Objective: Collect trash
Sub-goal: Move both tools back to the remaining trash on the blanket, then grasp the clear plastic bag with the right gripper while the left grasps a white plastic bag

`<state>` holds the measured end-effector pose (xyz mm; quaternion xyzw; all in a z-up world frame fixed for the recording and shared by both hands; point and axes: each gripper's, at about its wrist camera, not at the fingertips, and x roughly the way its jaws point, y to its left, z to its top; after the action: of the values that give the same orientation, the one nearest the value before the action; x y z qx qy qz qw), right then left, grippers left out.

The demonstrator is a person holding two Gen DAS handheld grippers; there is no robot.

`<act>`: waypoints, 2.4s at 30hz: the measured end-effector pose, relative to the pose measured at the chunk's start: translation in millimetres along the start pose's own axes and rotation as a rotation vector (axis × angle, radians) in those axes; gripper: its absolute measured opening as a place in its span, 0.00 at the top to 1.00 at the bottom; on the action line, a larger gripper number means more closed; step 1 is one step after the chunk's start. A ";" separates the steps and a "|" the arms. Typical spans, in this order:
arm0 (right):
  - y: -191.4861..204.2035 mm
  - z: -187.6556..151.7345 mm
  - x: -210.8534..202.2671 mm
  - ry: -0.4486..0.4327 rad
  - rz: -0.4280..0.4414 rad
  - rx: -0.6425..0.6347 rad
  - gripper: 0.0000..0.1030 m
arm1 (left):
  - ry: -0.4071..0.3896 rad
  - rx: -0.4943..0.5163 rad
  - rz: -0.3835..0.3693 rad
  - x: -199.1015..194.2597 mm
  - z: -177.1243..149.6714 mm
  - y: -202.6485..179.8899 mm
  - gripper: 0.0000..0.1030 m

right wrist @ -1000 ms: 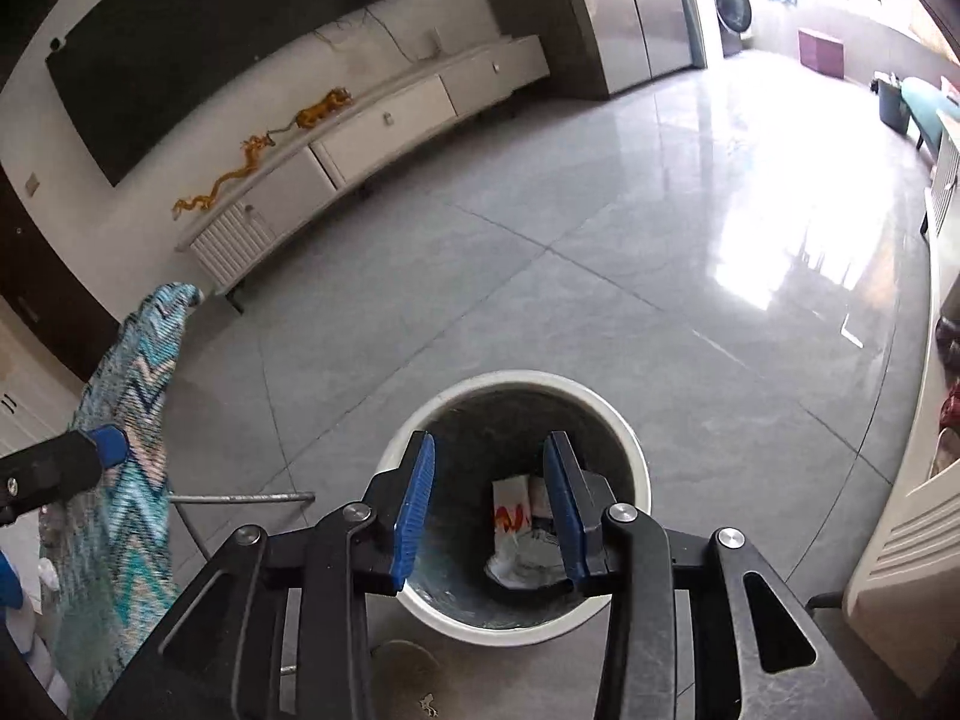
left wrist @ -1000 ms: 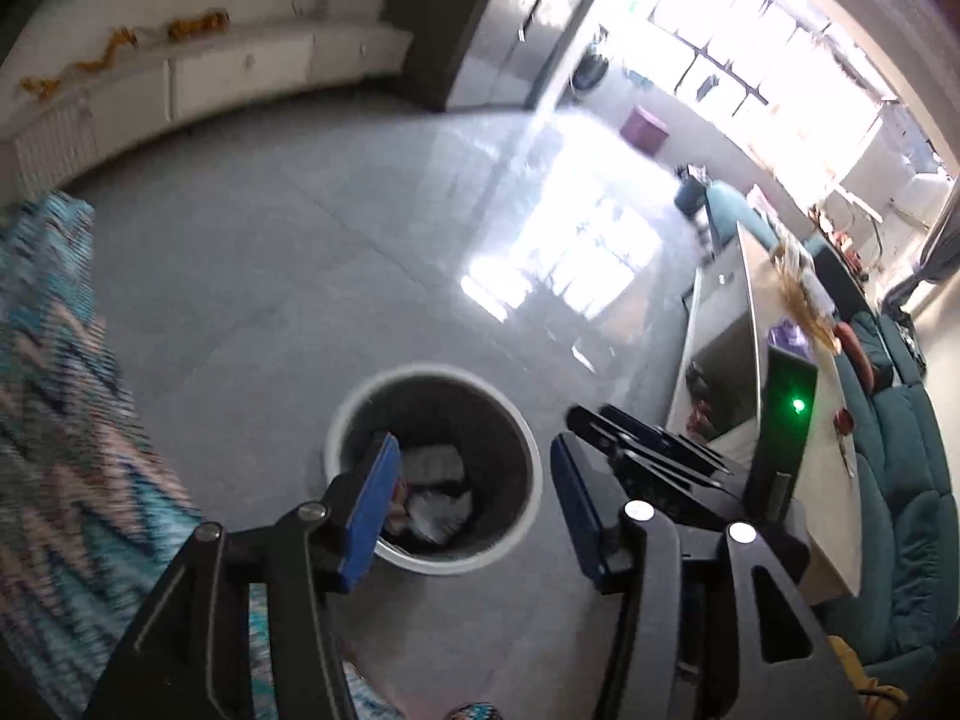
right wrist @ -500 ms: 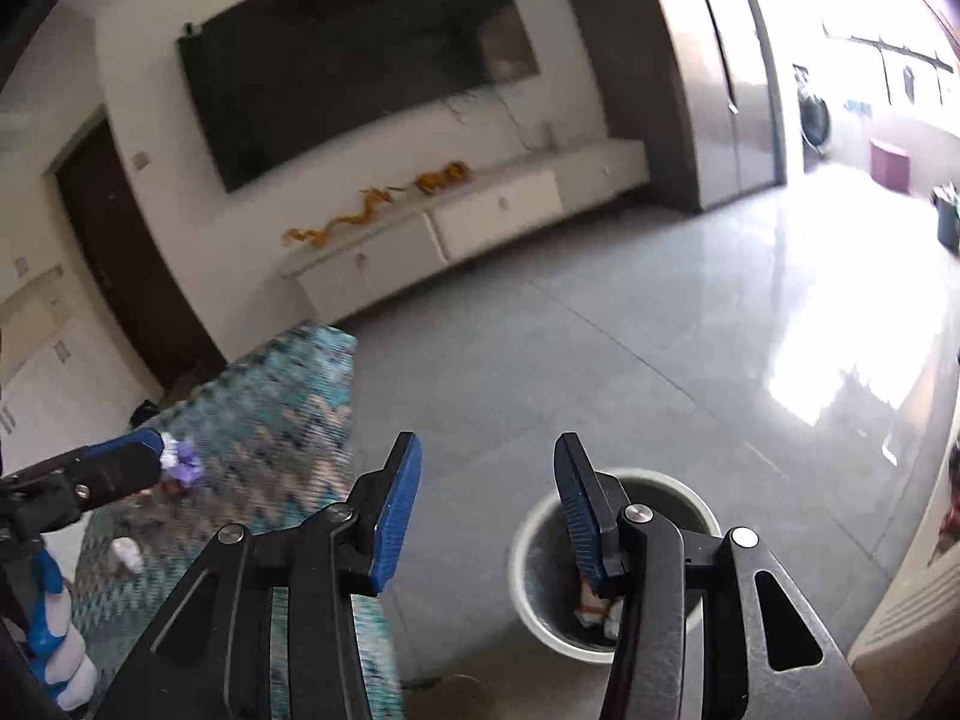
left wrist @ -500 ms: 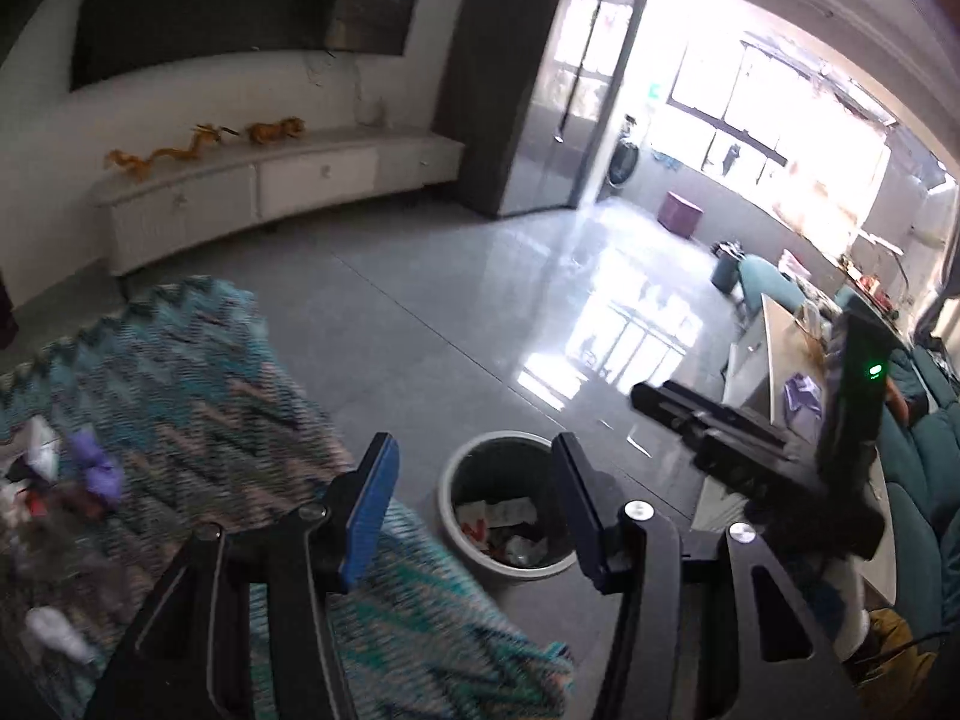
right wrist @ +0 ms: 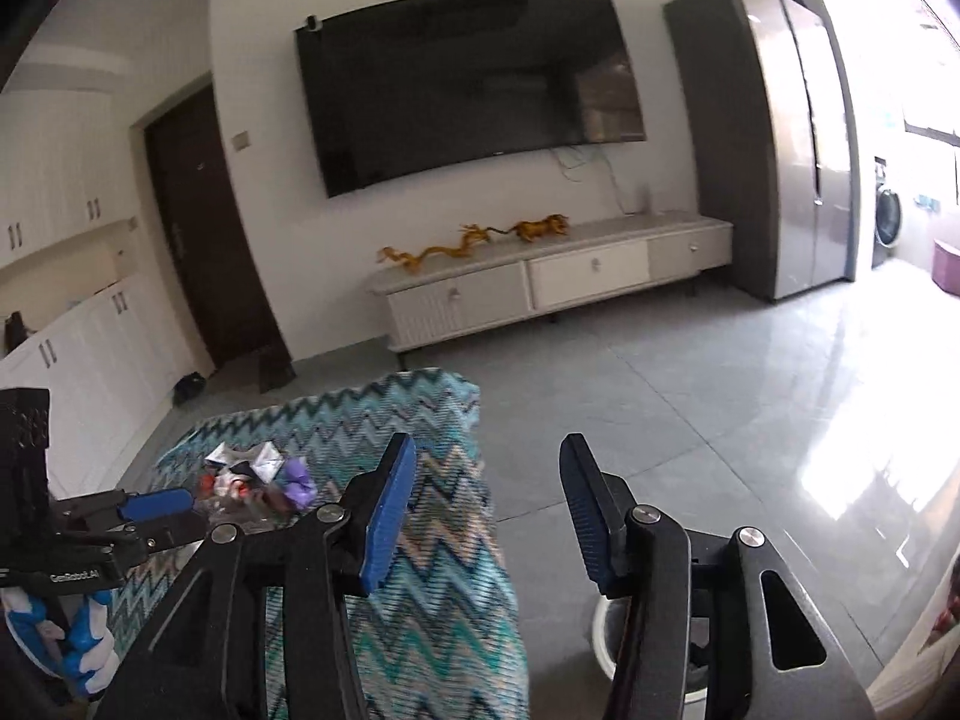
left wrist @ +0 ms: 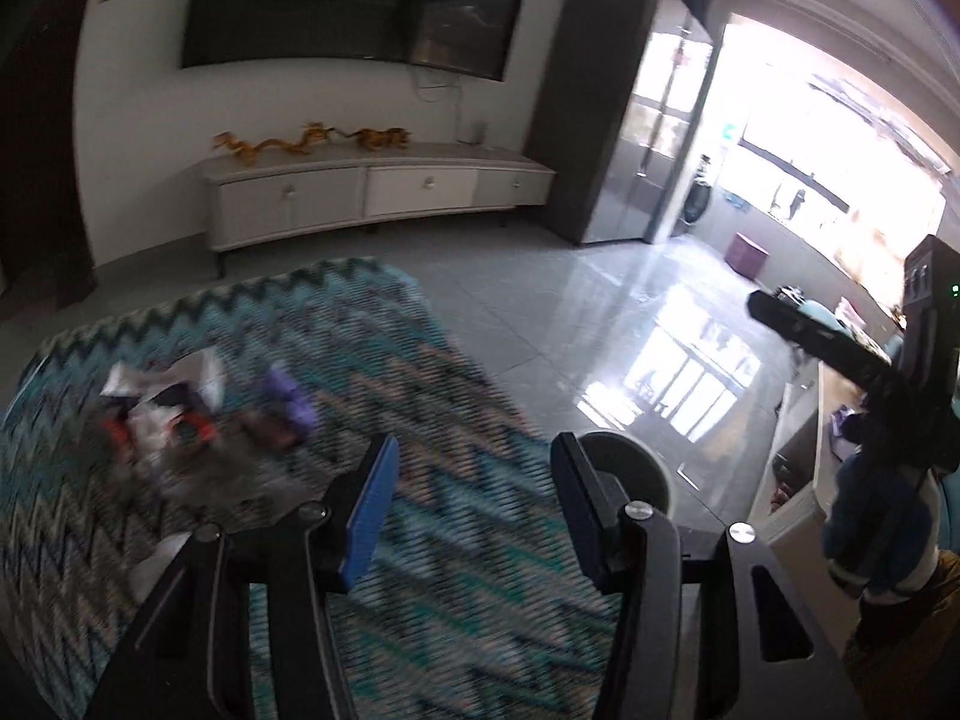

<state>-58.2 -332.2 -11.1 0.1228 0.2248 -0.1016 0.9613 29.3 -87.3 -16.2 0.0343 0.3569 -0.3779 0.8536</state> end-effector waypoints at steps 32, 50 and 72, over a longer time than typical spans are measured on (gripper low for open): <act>178.4 -47.7 219.0 0.393 0.328 -0.210 0.52 | 0.166 -0.236 0.302 60.3 -44.3 250.3 0.62; 228.2 -102.5 274.9 0.568 0.427 -0.281 0.66 | 0.152 -0.256 0.145 42.2 -57.9 242.8 0.66; 170.4 -68.5 187.6 0.410 0.465 -0.189 0.92 | 0.279 -0.042 0.097 68.0 -83.5 164.7 0.65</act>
<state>121.3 -177.5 -123.9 0.0992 0.3881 0.1686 0.9006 122.2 15.2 -156.3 0.0860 0.4780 -0.3200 0.8135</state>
